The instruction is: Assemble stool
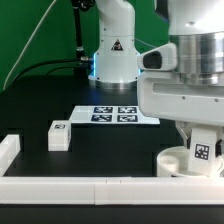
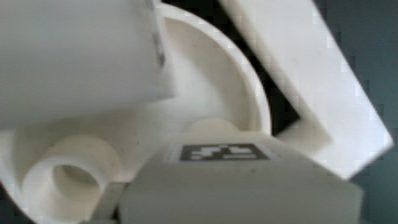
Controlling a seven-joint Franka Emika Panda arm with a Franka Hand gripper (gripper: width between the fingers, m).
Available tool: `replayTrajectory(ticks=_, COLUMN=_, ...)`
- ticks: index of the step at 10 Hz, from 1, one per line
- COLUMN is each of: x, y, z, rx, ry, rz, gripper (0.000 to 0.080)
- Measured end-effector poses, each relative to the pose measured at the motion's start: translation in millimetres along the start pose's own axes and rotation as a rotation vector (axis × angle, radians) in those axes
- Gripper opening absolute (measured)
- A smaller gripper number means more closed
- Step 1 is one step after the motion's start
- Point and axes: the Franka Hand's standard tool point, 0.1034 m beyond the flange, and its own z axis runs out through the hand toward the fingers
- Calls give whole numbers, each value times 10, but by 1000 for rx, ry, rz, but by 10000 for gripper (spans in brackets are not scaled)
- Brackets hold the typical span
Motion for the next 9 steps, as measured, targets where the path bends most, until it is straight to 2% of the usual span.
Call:
replayTrajectory(ticks=4, x=-32, y=-6, z=-2, rx=0, ry=7, rz=194, gripper=323)
replayTrajectory(ticks=6, x=-76, y=-39, z=0, rx=14, ry=-10, rz=501, gripper=323)
replayTrajectory(ticks=7, x=-106, y=-77, z=3, rx=36, ry=-17, rz=690, gripper=323)
replayTrajectory(ticks=9, x=-110, y=-96, z=32, rx=141, ry=-9, rz=1047, gripper=323)
